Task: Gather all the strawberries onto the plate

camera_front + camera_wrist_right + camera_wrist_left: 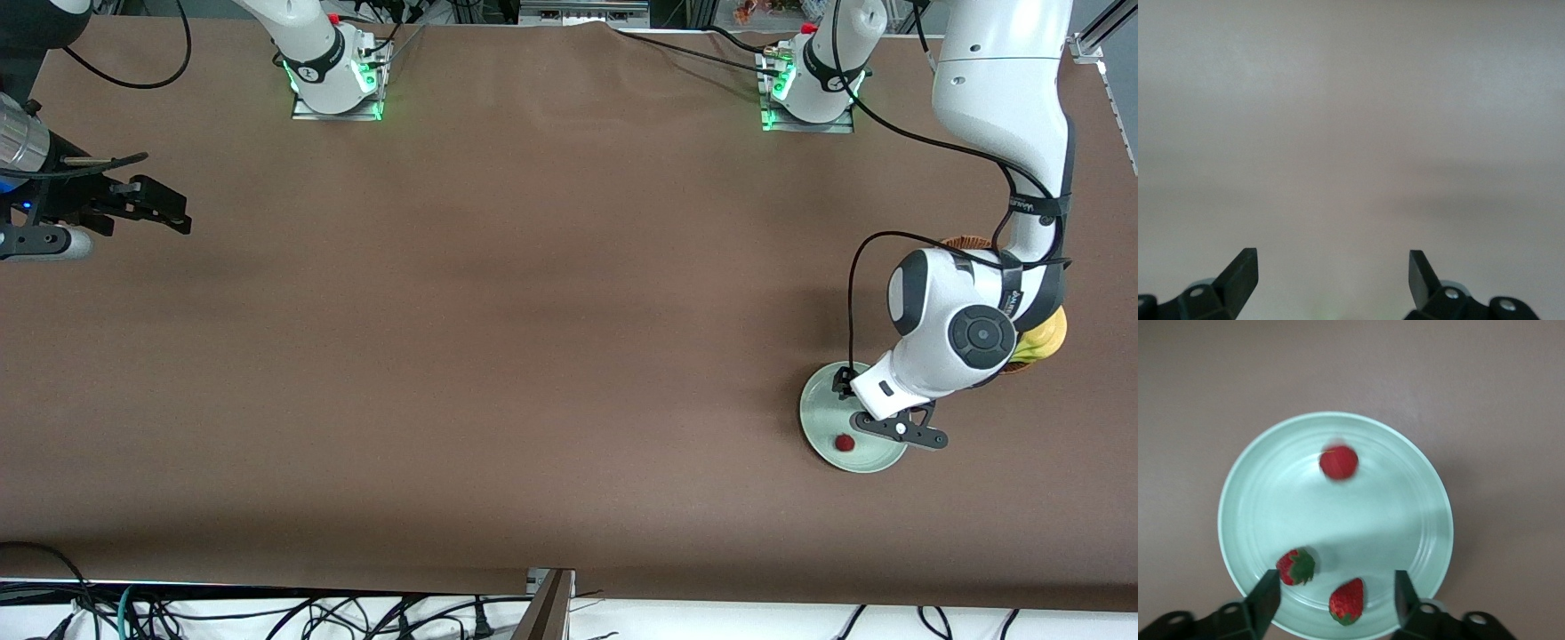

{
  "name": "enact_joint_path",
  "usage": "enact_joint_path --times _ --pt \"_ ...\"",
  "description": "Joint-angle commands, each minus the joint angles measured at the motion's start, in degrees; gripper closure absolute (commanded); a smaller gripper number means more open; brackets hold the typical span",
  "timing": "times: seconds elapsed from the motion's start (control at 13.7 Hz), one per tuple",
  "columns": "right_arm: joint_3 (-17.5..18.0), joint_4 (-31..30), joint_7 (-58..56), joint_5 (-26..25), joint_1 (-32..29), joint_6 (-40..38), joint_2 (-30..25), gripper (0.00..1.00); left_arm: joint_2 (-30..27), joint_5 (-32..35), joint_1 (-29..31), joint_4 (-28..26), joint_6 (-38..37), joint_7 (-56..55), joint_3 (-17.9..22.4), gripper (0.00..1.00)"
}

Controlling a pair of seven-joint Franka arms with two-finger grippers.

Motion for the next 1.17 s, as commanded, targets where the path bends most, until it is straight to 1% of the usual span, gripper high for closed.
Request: enact_joint_path --times 0.0,0.22,0.44,0.59,0.8,1.02,1.1 --pt "0.58 0.56 -0.70 -0.98 -0.55 -0.71 -0.12 0.00 -6.20 1.35 0.10 -9.83 7.84 -0.20 -0.05 0.00" --pt "0.49 0.56 -0.71 -0.98 -0.64 -0.71 -0.12 0.00 -8.24 1.35 0.19 -11.96 8.91 -0.20 -0.14 0.00" --pt "0.49 0.56 -0.71 -1.07 -0.73 -0.54 -0.12 0.00 -14.46 1.26 0.19 -11.97 6.12 0.24 -0.58 0.00" --pt "0.49 0.56 -0.44 -1.16 -0.90 -0.19 0.05 0.00 -18.15 1.26 0.10 -11.88 0.52 0.24 -0.58 0.00" --pt "0.40 0.56 -0.53 -1.16 -0.99 -0.53 0.32 0.00 -25.26 1.26 0.19 -11.18 -8.27 0.32 -0.58 0.00" --pt "0.40 0.56 -0.53 -1.25 -0.91 -0.71 0.23 0.00 -30.55 1.35 0.27 -8.90 -17.60 0.32 -0.41 0.00" --pt "0.40 0.56 -0.53 -1.25 -0.91 -0.71 0.23 0.00 -31.95 1.35 0.54 -7.24 -21.28 0.41 -0.40 0.00"
